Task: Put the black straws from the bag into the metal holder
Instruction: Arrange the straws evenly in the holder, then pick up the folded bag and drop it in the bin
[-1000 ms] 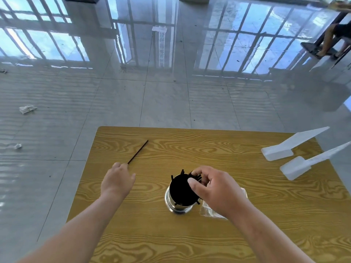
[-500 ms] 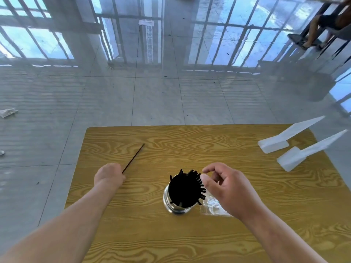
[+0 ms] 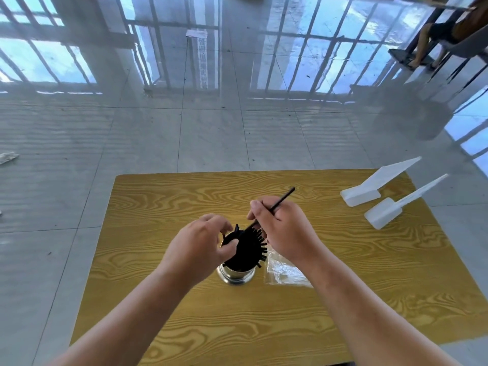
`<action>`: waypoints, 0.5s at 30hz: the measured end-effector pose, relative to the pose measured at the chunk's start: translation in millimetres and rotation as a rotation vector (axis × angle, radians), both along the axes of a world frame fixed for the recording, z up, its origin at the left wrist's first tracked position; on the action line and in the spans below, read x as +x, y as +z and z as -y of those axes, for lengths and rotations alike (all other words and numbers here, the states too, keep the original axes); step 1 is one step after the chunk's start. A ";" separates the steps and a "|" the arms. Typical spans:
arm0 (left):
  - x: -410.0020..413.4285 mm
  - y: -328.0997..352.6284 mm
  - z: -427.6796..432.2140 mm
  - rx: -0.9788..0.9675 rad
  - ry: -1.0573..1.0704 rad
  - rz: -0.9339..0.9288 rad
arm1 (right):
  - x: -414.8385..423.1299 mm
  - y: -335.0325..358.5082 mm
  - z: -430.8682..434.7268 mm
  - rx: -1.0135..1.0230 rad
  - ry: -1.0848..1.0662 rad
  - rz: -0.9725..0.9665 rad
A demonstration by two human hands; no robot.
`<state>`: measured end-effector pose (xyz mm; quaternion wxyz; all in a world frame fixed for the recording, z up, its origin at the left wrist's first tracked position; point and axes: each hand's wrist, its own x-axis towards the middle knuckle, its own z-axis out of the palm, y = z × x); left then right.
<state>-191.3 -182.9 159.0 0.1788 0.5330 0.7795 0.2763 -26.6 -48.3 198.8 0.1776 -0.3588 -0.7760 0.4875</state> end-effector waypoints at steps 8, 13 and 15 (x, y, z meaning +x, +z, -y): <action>-3.3 2.4 0.5 -0.029 0.102 -0.041 | 23.6 -26.9 13.0 0.045 0.014 0.195; 28.0 7.5 -27.9 -0.006 0.071 -0.060 | 66.2 -53.4 -20.9 0.039 -0.174 0.110; 45.6 9.8 -41.7 0.011 0.044 -0.070 | 83.1 -72.8 -41.0 0.087 -0.203 0.271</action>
